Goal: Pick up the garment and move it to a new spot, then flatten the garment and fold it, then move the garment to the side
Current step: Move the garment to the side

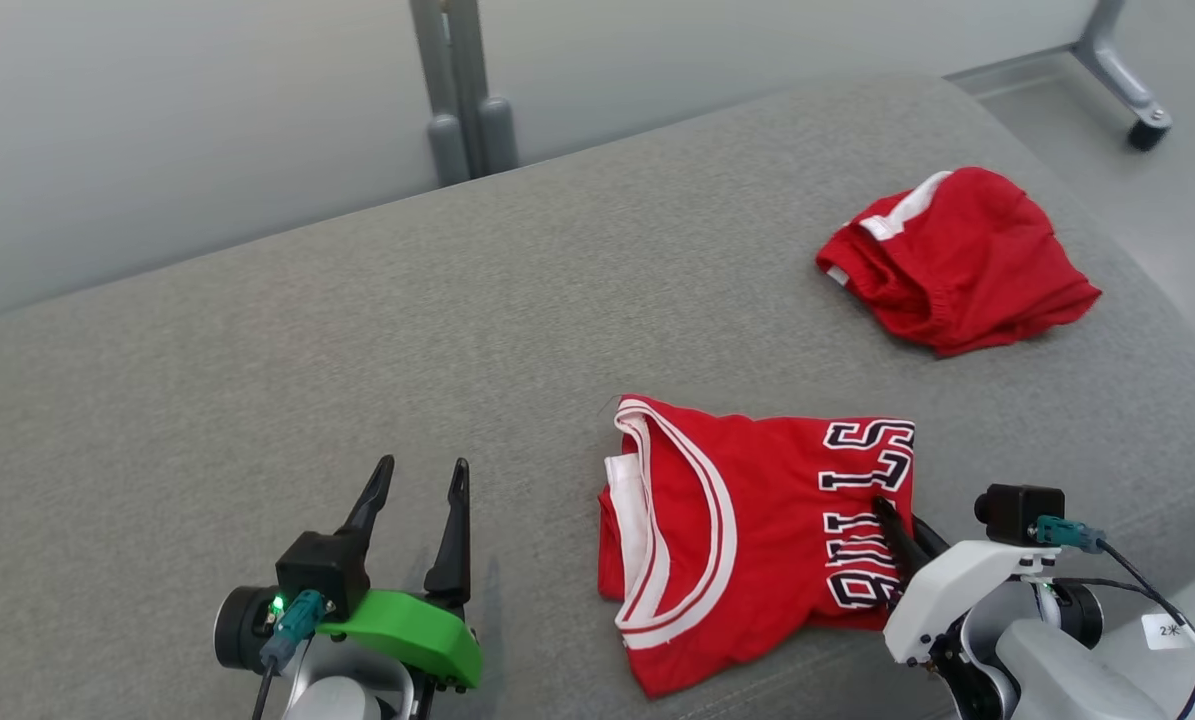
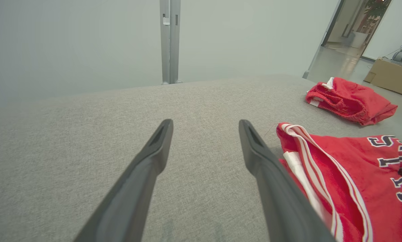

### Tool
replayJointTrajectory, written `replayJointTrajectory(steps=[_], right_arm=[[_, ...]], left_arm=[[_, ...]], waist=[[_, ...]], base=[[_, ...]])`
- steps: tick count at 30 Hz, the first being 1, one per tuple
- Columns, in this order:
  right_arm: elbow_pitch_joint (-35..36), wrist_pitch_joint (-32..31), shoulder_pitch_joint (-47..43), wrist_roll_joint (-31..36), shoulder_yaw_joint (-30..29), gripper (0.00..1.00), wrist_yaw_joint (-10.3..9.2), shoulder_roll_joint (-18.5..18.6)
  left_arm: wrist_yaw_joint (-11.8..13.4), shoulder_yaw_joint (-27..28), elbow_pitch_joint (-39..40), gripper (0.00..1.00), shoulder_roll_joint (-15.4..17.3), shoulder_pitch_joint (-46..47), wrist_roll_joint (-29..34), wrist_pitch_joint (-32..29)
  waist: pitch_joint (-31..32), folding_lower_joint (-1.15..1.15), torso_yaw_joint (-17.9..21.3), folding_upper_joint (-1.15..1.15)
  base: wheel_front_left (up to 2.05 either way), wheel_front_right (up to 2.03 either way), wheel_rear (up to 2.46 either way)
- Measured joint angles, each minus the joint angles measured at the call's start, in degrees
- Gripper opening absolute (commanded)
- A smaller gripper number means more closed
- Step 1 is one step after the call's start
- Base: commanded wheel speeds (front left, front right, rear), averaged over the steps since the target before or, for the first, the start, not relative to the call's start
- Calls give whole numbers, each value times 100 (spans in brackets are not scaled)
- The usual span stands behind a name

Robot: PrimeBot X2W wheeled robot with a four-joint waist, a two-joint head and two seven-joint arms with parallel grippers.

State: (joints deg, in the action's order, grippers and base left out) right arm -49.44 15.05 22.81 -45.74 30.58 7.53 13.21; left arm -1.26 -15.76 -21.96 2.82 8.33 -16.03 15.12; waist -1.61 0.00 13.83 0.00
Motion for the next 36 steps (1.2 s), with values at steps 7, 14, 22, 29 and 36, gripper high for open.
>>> replayJointTrajectory(steps=[7,14,22,29,36], right_arm=[[75,0,-8,-14,14,0,0,-18],[162,0,227,77,-49,0,-1,-35],[209,0,1465,436,-458,0,-1,-77],[-304,0,2701,1016,-1081,0,-1,350],[-1025,0,3300,1494,-1811,0,-1,1069]], left_arm=[[0,-216,54,100,-4,129,51,0],[5,-525,96,100,-9,450,-93,0],[51,-643,133,100,-11,749,164,0],[43,-581,143,100,-9,889,337,0],[24,-563,182,100,-7,973,405,0]], waist=[[-80,0,778,0],[-352,0,1015,0],[-743,0,688,0],[-1265,0,247,0],[-1662,1,-149,0]], base=[[0,0,0],[0,0,0],[0,0,0],[0,0,0],[0,0,0]])
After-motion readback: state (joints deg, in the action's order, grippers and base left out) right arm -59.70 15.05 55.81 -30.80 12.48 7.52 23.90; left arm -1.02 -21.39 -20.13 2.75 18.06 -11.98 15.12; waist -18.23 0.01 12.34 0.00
